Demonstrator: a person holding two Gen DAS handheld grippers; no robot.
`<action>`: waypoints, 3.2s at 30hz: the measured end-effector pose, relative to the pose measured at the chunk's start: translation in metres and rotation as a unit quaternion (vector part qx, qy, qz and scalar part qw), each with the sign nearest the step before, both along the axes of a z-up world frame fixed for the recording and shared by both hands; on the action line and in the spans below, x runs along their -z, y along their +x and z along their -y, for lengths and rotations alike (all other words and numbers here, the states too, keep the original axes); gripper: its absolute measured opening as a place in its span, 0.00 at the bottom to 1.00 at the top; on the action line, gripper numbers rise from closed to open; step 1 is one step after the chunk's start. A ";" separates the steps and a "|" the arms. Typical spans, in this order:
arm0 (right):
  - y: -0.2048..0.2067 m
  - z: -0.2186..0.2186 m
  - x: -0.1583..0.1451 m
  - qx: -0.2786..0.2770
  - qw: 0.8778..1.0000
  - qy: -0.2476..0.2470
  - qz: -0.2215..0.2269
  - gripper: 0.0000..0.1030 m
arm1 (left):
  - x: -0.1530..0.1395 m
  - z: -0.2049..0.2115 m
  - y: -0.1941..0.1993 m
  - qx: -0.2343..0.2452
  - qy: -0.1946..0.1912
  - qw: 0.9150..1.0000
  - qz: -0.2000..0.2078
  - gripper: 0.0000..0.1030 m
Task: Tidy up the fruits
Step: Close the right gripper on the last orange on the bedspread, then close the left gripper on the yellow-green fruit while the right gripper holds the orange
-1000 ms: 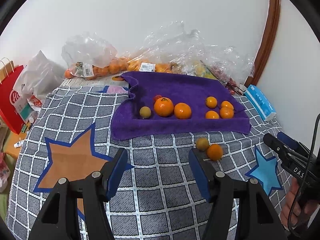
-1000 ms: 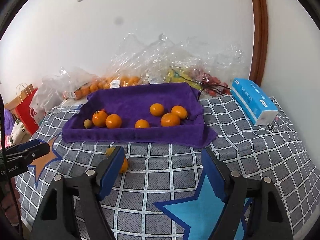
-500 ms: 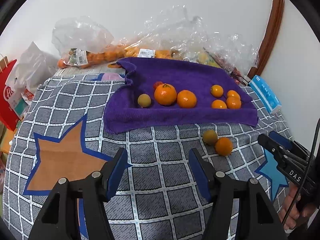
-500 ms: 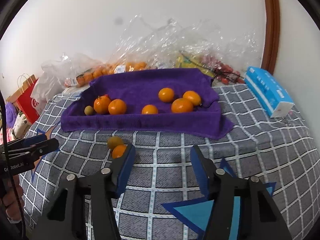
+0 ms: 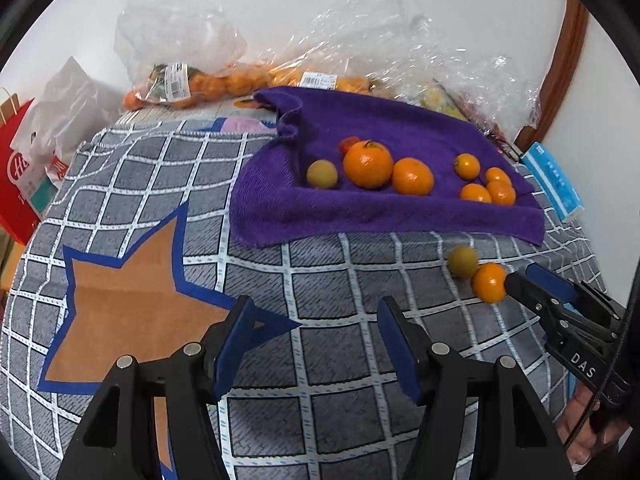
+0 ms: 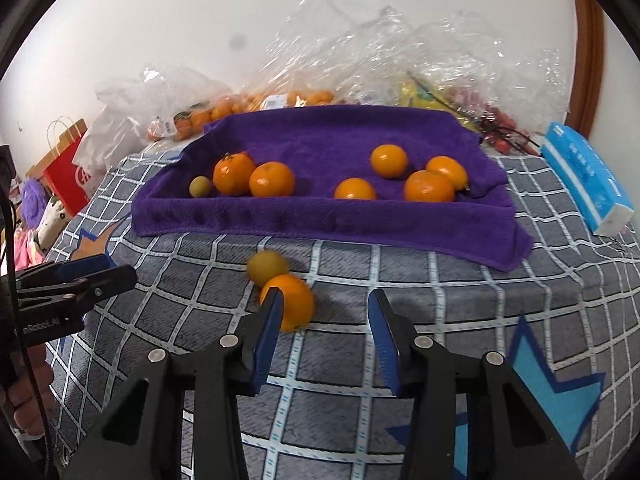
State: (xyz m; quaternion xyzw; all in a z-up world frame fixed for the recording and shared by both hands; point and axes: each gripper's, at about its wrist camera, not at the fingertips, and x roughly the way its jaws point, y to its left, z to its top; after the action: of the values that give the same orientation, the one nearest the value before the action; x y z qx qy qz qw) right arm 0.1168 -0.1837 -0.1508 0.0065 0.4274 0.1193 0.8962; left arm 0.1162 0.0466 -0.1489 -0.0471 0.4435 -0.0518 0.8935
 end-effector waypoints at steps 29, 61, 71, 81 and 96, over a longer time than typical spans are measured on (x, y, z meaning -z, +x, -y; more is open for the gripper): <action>0.017 -0.027 0.023 -0.022 0.999 -0.040 -0.027 0.32 | 0.020 0.003 -0.001 0.008 0.007 1.000 0.024 0.65; -0.017 0.083 -0.008 0.052 0.997 -0.020 0.046 0.31 | 0.000 0.067 -0.004 0.088 0.037 0.995 0.024 0.66; -0.024 0.125 0.005 0.075 0.997 0.010 0.036 0.31 | 0.008 0.108 0.018 0.101 0.035 0.994 0.023 0.56; -0.025 0.125 0.006 0.054 0.997 0.038 0.035 0.31 | 0.016 0.128 0.036 0.103 0.034 0.994 0.014 0.37; -0.026 0.121 0.004 0.056 0.997 0.019 0.040 0.31 | 0.006 0.078 0.003 0.069 0.080 0.994 0.033 0.26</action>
State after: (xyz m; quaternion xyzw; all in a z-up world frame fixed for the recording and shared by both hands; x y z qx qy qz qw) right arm 0.0913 -0.3047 -0.1548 0.0424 0.3877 0.0773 0.9176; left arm 0.1190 -0.0312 -0.1547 0.0574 0.4190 -0.0793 0.9027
